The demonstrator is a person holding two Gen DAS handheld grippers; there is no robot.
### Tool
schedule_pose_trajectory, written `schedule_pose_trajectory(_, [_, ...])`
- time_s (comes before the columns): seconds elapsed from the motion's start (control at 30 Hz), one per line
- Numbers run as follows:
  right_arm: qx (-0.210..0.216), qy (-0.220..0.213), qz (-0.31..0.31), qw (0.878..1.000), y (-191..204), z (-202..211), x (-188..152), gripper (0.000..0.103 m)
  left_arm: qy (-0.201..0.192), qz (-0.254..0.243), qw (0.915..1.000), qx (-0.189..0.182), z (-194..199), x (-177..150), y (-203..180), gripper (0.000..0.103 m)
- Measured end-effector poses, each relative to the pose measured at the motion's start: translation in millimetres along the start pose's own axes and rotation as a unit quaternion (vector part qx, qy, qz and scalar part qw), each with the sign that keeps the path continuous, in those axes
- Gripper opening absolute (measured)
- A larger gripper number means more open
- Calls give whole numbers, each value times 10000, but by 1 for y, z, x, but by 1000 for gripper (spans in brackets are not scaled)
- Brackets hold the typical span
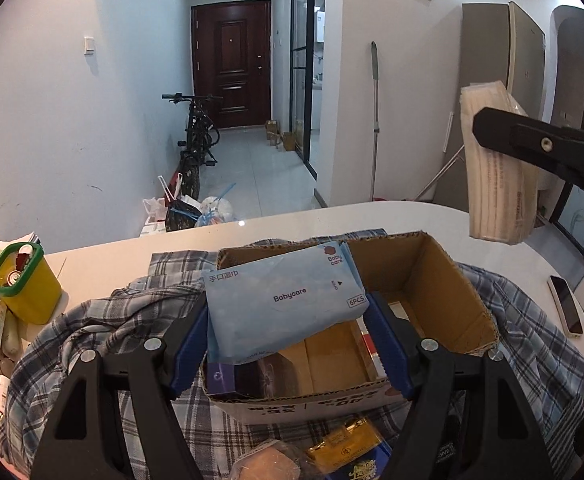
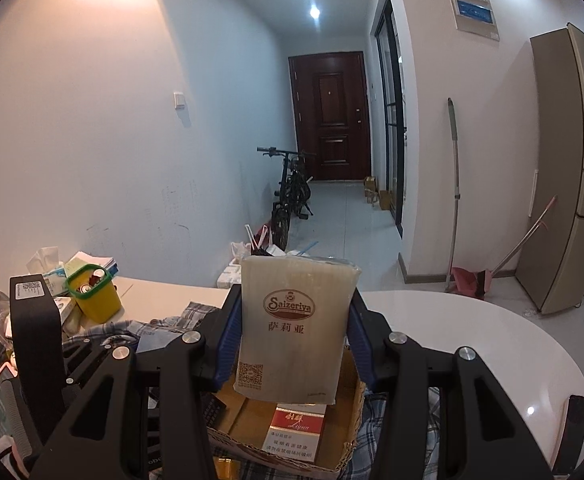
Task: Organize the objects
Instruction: 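Carry both held packs over the cardboard box and lower them inside, then open the left gripper releasing the wipes while the right gripper releases the napkin pack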
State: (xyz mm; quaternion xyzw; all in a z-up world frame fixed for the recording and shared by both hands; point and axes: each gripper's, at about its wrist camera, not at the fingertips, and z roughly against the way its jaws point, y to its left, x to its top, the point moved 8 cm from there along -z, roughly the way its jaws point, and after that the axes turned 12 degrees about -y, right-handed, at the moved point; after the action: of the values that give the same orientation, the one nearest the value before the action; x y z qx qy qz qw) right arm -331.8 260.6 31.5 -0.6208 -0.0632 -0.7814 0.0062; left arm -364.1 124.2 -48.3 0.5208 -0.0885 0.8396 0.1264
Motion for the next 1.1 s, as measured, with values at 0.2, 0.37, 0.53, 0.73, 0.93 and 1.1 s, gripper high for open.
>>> schedule_pose_trajectory(0.2, [-7,-38,51,10000,-2,2,3,47,72,-39,10000,-5,0,-2,-5,76])
schedule_pose_trajectory(0.37, [-21,-44,65,10000,-2,1,4,47,110,-27,9999,-41,0,-2,-5,76])
schedule_pose_trajectory(0.53, [17,15,-27,10000,-3,-3,1,47,-61,61,9999,104,4,3,-2,88])
schedule_pose_trajectory(0.73, [22,-10,-63,10000,-4,-3,3,47,-789,229,9966,54,33,29,6,99])
schedule_pose_trajectory(0.93, [26,-9,-24,10000,0,-3,2,47,-1154,87,9923,434,46,41,15,103])
schedule_pose_trajectory(1.1, [-3,63,-28,10000,-1,-9,-1,48,-1140,157,9920,524,44,43,22,103])
